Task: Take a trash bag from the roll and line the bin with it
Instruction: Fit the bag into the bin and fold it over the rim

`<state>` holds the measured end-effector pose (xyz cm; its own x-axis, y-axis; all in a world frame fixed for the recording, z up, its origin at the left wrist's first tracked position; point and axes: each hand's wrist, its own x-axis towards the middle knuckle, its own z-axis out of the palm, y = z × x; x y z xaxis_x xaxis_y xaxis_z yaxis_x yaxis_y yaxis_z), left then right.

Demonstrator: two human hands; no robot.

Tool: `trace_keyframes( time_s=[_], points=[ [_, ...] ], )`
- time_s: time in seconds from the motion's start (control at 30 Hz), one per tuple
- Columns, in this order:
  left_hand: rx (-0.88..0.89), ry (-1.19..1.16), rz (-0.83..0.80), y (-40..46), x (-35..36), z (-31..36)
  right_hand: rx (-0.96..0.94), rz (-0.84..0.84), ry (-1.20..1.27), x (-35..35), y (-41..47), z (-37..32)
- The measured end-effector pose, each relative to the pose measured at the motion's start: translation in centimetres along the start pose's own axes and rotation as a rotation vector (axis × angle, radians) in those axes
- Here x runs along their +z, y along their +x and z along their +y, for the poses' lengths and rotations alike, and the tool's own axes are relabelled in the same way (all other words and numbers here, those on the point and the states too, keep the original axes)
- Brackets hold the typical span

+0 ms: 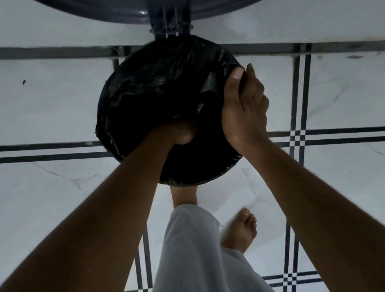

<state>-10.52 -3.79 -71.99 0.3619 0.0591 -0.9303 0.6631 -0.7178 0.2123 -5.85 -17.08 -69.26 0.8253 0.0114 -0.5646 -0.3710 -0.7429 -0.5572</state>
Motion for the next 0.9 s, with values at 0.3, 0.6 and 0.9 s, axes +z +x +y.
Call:
trace_keyframes(
  time_s=[0.3, 0.6, 0.9],
  points=[
    [0.289, -0.243, 0.834, -10.5, -2.1, -3.9, 0.068, -0.097, 0.1, -1.7, 0.0, -0.9],
    [-0.103, -0.774, 0.377, -5.4, -7.3, -7.4, 0.114, -0.159, 0.24, -2.2, 0.5, -0.1],
    [0.03, -0.793, 0.697, -4.5, -7.7, -9.7, 0.154, 0.047, 0.237, -3.6, -0.8, 0.9]
  ],
)
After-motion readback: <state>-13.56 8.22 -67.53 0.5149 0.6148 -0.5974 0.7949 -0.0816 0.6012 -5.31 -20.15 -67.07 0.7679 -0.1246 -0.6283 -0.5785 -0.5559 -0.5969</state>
